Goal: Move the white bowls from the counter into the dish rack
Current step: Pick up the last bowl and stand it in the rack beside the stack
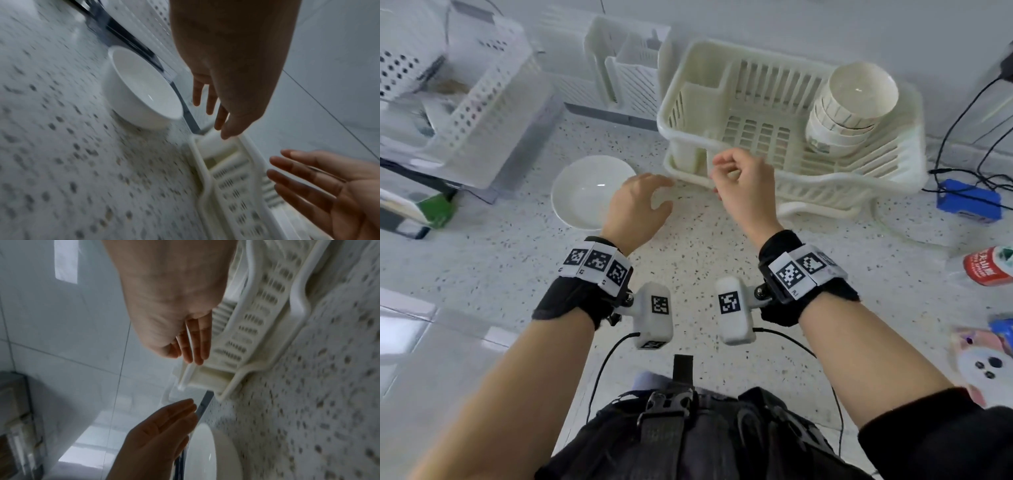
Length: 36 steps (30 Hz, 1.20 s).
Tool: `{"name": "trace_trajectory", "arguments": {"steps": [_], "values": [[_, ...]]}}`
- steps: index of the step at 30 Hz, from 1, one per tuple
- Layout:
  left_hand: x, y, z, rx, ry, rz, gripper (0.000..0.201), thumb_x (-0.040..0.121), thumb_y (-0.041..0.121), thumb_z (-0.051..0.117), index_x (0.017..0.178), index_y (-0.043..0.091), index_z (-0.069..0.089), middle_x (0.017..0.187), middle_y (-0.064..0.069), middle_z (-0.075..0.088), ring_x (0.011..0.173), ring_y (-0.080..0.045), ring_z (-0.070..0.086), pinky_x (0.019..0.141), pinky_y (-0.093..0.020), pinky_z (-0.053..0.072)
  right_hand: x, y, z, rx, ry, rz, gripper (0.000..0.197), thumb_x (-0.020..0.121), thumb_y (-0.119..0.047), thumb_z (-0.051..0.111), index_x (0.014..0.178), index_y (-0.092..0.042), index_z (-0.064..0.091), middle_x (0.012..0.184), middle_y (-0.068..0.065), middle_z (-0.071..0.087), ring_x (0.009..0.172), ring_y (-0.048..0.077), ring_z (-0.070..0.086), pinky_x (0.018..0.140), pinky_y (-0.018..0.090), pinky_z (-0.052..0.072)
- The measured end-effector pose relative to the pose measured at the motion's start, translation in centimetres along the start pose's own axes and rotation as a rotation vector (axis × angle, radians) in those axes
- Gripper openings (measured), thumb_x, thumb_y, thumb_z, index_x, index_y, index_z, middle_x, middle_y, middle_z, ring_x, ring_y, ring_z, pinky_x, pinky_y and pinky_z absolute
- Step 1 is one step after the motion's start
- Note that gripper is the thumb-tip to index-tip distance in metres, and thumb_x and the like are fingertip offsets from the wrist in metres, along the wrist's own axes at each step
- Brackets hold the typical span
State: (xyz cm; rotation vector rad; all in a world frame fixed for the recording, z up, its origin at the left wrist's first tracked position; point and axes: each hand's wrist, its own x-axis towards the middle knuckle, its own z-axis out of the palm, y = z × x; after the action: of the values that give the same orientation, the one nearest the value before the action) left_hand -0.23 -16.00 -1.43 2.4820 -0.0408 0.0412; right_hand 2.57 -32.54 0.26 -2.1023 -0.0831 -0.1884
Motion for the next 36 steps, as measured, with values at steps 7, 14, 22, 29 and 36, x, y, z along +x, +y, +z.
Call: {"name": "trace_trajectory", "arguments": {"steps": [7,14,22,29,36], "values": [[-0.5,-9.8,-4.3,0.013,0.080,-0.264,0.050,0.085,0.002,0.047,0.135,0.005,0.039,0.144,-0.019,0.039,0.127,-0.038,0.042,0.104,-0.050,0.040,0.5,-1.8,8.8,-0.163,-0.248,0.182,0.043,0.088,-0.023,0.061,0.128,-0.008,0.052,0.125,0.009,0.062,0.114,0.021,0.059,0.097,0.030,0.046],[-0.8,-16.3,-4.9,-0.049,-0.080,-0.368,0.044,0.097,0.016,0.035,0.138,0.002,0.027,0.127,-0.025,0.053,0.111,-0.041,0.054,0.088,-0.050,0.046,0.5,-1.4,15.3,-0.231,-0.472,0.463,0.053,0.090,-0.026,0.058,0.134,-0.003,0.039,0.131,0.016,0.054,0.103,0.031,0.062,0.084,0.040,0.057],[-2.0,-17.9,-4.8,-0.188,-0.139,-0.309,0.032,0.101,0.022,0.025,0.110,0.000,0.047,0.076,-0.008,0.055,0.065,-0.029,0.051,0.062,-0.044,0.041,0.4,-1.1,18.4,0.025,-0.346,0.641,0.044,0.088,0.002,0.041,0.131,-0.006,0.043,0.123,0.013,0.055,0.098,0.025,0.058,0.072,0.031,0.058],[-2.8,-18.0,-4.3,-0.211,-0.132,-0.383,0.042,0.100,0.030,0.023,0.110,0.005,0.056,0.107,-0.018,0.066,0.096,-0.033,0.060,0.088,-0.047,0.048,-0.5,-1.6,16.4,0.100,-0.290,0.666,0.041,0.084,0.005,0.039,0.119,-0.008,0.055,0.108,0.011,0.058,0.103,0.038,0.058,0.078,0.060,0.056],[-2.0,-14.1,-2.1,-0.050,-0.298,-0.435,0.045,0.090,0.004,0.031,0.133,0.007,0.043,0.135,-0.016,0.054,0.119,-0.034,0.052,0.096,-0.042,0.044,-0.7,-2.9,9.4,0.247,-0.254,0.607,0.040,0.089,0.008,0.040,0.125,-0.009,0.049,0.100,0.000,0.052,0.076,0.017,0.056,0.053,0.044,0.060]]}}
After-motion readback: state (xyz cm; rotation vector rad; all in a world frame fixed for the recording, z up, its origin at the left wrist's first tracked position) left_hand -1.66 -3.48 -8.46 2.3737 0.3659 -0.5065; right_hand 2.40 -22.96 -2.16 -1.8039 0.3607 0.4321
